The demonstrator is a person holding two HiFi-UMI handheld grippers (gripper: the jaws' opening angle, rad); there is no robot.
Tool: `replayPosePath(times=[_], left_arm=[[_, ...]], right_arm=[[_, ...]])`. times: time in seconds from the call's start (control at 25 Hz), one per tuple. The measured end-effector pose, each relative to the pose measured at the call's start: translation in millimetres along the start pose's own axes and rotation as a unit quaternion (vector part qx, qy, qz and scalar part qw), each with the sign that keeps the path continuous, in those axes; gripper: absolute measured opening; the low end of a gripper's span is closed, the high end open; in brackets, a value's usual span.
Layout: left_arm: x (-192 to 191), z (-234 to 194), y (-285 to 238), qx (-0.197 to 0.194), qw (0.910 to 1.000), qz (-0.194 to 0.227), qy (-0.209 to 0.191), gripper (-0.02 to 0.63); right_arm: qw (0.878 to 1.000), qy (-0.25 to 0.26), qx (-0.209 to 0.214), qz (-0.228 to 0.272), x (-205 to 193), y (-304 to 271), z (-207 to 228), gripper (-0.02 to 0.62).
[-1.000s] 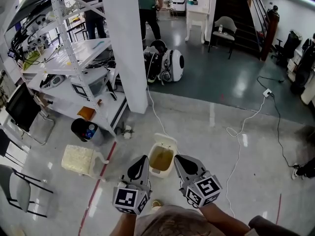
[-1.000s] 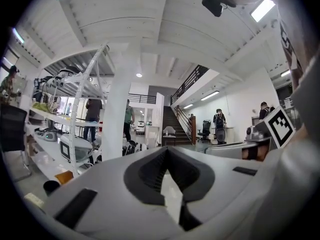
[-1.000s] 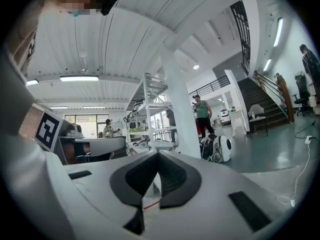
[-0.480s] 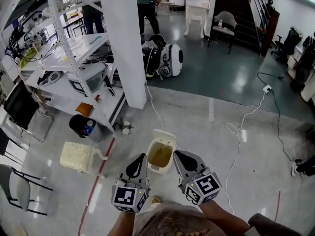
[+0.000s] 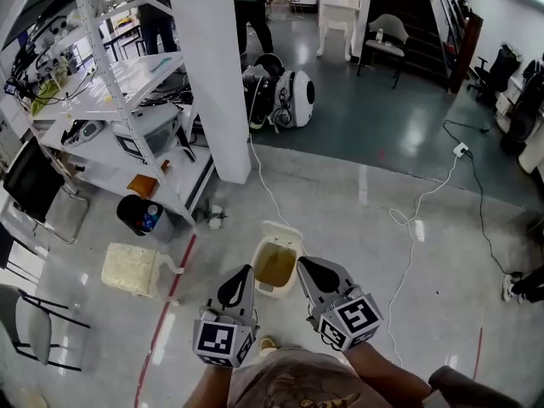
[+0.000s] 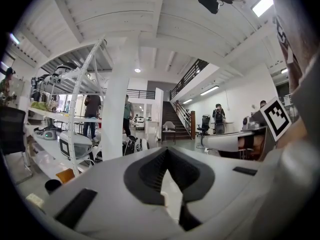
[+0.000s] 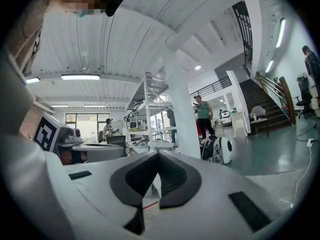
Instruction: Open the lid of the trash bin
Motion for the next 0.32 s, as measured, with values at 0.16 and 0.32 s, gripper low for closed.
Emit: replayPosePath(times=[0.16, 0.32], left_arm=[[-5, -5, 0, 0.003, 1.0000, -0.002, -0.005, -0.011], [-7, -15, -2, 0.008, 1.0000, -0.005, 0.002, -0.011]], right_arm=[[1.000, -0.002, 0.002, -0.002, -4, -7, 0, 0.031], [1.000, -0.003, 0.004, -0.003, -7, -17, -1, 0.031]])
Point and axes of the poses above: the fingertips, and each gripper's own axes: y backward along the fingers, z to its right, x out of its top, the point moved 9 cm from there along y, backward along the fingers, and after that the axes turned 1 degree about -x, right-handed, at the moved point
